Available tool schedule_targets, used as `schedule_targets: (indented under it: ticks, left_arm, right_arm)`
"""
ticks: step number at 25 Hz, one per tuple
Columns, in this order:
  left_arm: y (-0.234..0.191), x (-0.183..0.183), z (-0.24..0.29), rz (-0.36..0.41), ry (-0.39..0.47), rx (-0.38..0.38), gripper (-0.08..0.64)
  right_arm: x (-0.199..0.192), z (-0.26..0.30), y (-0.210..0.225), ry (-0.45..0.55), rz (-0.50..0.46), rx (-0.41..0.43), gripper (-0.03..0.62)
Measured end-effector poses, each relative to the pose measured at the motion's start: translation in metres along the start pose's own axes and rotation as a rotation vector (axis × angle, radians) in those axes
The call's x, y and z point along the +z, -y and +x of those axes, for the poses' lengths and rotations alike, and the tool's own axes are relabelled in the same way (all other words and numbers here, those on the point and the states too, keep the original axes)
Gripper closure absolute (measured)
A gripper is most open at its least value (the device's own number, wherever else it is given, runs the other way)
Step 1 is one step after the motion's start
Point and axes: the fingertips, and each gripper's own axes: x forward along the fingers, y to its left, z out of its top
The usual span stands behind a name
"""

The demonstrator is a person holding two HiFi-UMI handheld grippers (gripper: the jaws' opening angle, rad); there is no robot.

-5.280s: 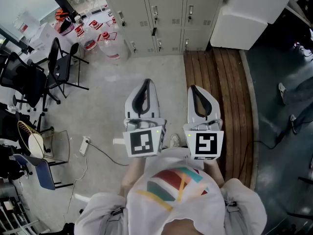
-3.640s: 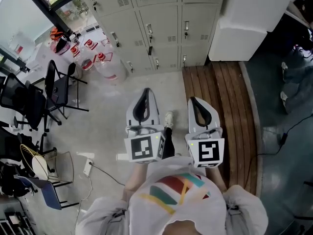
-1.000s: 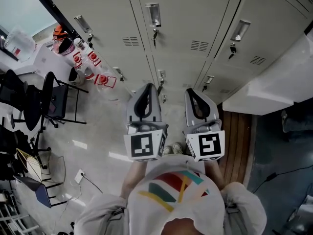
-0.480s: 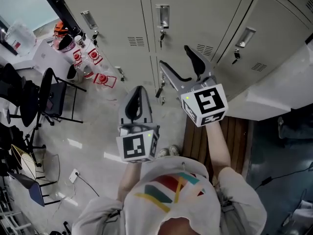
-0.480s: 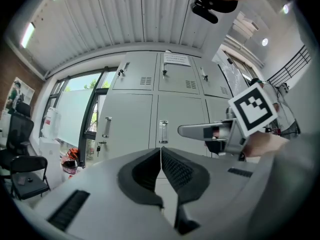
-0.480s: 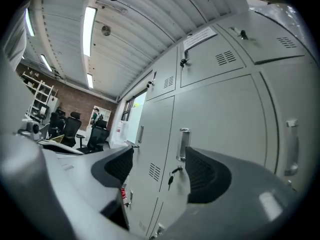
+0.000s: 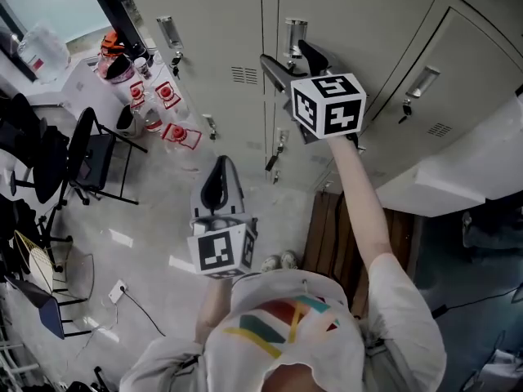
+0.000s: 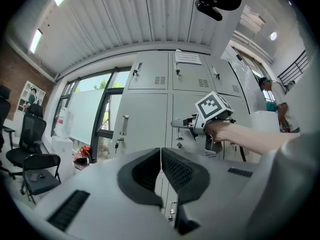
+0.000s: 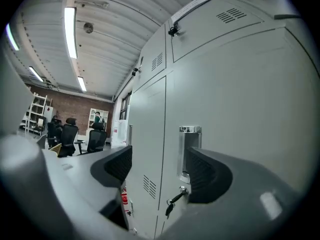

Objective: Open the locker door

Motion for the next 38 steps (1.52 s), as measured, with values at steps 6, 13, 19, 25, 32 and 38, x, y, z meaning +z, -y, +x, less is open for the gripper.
schedule_targets:
  ticks: [6,13,19,25,32,38]
  left_arm:
    - [-0.014,-0.003,-0.007,-0.014,-0.003,0.031,0.543]
    - [-0.030,-0.011,-0.012,-0.033,-0.010,0.059,0.543]
    - [-0.040,-0.015,-0.018,-0.046,-0.006,0.075,0.543]
    - [-0.046,-0.017,-0.019,-0.052,-0.008,0.077,0.543]
    - [-0.040,-0.024,-0.009,-0.048,-0.054,0.002,0.541]
    - [-0.017,-0.034,0.007,-0.056,-0.099,-0.133,0.531]
  right_arm:
    - [-0.014,0.025,0.006,-0.072,-0.056,-0.068,0.265]
    - [-0.020,0.037,0.009,-0.079,-0.066,-0.094,0.265]
    - [-0.027,0.044,0.011,-0.083,-0.021,-0.081,0.265]
    - [-0.025,0.042,0.007,-0.080,-0.010,-0.074,0.265]
    - [-0.026,0.018,-0.013,-0.094,-0.021,-0.019,0.265]
    - [-0.025,-0.008,-0.035,-0.095,-0.014,0.050,0.265]
